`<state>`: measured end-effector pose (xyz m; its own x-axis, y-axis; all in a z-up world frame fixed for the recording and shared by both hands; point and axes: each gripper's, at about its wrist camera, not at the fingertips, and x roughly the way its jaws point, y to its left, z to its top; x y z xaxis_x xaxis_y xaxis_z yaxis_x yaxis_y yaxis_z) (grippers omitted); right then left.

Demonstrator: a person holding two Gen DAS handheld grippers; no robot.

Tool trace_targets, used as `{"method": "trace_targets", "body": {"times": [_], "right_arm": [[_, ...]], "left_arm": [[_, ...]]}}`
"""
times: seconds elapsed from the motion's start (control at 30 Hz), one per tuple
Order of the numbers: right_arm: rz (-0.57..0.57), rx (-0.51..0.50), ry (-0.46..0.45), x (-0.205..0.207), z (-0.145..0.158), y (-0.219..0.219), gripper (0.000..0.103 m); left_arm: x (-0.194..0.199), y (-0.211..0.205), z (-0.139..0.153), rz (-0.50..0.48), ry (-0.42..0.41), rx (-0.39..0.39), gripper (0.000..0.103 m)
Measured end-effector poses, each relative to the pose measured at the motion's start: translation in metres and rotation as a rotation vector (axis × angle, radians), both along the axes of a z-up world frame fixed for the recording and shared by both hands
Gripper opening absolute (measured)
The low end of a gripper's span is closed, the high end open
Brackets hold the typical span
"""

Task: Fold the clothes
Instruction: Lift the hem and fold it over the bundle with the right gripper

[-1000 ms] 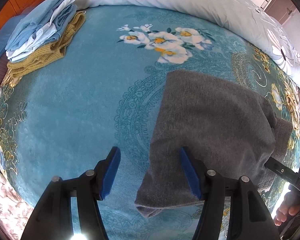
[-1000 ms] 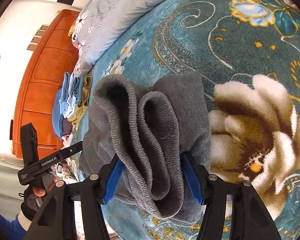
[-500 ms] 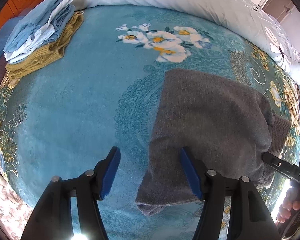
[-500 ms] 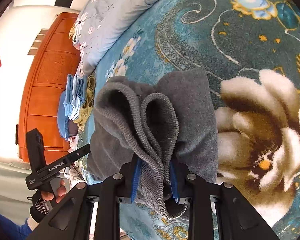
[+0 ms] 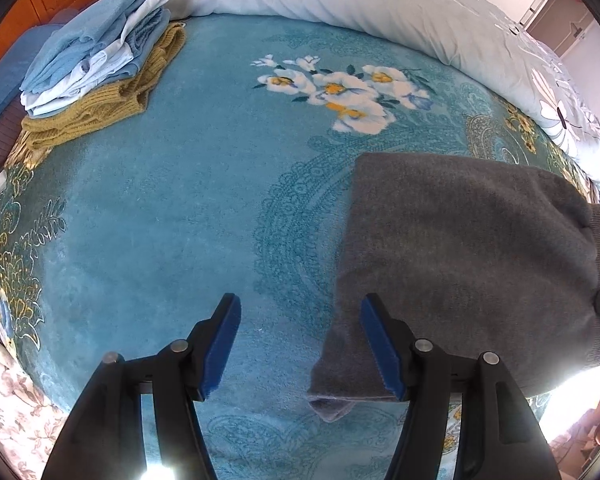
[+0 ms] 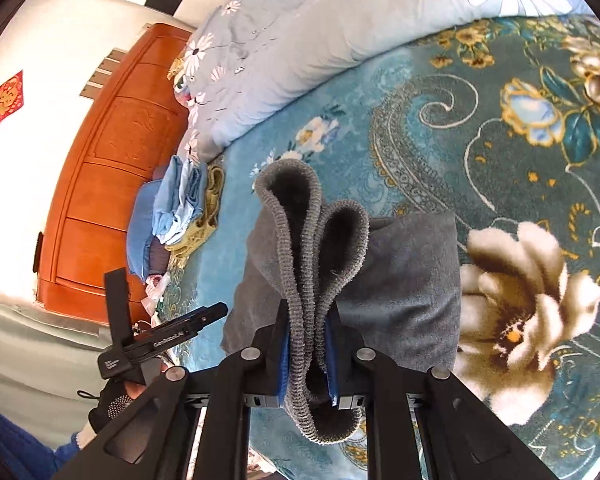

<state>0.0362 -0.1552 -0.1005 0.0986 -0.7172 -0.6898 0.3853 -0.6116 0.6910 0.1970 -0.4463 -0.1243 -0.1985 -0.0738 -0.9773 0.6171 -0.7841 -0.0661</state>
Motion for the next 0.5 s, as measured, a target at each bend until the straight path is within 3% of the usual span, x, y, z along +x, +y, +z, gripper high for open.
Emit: {"method": "trace_targets", "body": {"times": [0.1,0.27,0.33,0.5], "right_arm": [[-0.001,0.054,-0.004,0.001,-0.008,0.012,0.016],[-0.094,0.151,-0.112,-0.007,-0.076,0.035,0.016],[-0.124,0.131,-0.140,-0.009,-0.090,0.041,0.017],[-0.106,0.128,-0.092,-0.004,-0.074,0.039,0.021]], "left_arm": [[0.003,-0.001,-0.004,0.007,-0.004,0.011,0.064],[0.008,0.003,-0.009,0.003,-0.015,0.019,0.064],[0.009,0.002,-0.008,-0.003,-0.013,0.014,0.064],[0.008,0.000,-0.001,-0.002,0.005,0.012,0.064]]}}
